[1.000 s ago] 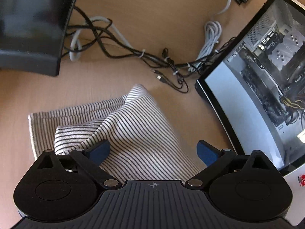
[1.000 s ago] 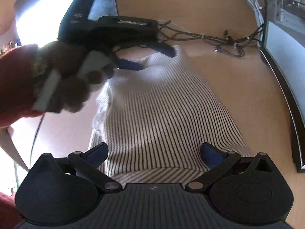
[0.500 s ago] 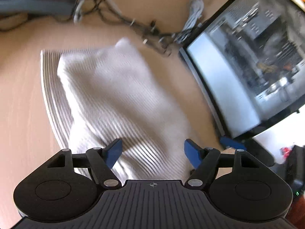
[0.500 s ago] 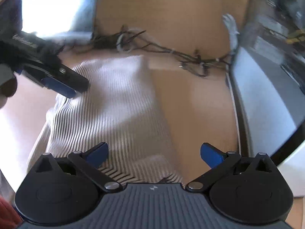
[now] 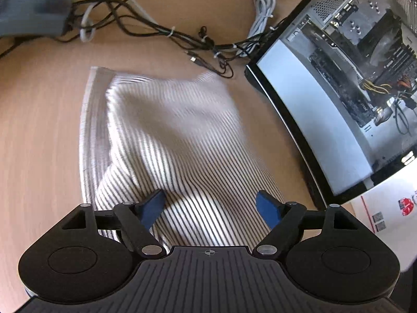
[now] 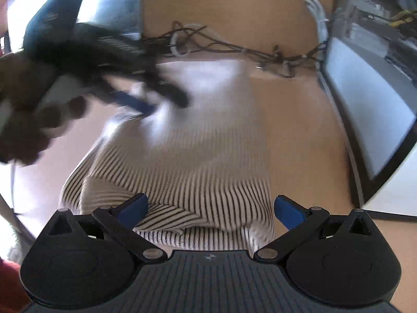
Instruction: Fold clothes
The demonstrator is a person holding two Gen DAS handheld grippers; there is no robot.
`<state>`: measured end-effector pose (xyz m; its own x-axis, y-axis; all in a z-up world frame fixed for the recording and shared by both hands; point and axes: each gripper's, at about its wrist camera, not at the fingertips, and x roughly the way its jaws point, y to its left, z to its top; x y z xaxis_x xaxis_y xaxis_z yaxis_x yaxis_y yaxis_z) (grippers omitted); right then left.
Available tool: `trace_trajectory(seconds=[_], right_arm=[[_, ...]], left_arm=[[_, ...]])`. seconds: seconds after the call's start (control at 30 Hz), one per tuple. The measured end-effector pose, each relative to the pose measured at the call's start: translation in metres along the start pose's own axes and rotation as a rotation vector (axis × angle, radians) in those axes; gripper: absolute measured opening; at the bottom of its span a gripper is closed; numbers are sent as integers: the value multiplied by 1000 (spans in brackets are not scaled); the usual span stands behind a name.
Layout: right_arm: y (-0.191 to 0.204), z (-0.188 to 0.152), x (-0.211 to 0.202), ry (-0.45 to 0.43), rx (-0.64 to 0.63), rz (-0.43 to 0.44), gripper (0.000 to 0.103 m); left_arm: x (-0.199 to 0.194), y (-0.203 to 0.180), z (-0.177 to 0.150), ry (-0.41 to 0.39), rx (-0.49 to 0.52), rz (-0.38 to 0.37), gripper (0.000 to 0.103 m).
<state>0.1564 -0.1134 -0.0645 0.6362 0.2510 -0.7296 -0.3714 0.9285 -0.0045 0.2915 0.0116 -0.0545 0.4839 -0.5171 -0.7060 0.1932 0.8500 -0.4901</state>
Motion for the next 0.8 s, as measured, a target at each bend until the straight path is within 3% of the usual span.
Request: trace_trajectory(seconds=[0.13, 0.27, 0.43, 0.8], right_arm=[[7, 11, -10, -44, -52, 6, 103], [-11, 23, -24, -92, 21, 6, 103], [-10, 19, 9, 41, -51, -78, 103], [-19, 32, 30, 9, -28, -100, 103]], left_arm=[[0, 3, 3, 12, -26, -12, 90], [-12, 5, -4, -1, -55, -20, 94], [-34, 6, -17, -18, -75, -49, 95], [-38, 13, -28, -6, -26, -41, 96]])
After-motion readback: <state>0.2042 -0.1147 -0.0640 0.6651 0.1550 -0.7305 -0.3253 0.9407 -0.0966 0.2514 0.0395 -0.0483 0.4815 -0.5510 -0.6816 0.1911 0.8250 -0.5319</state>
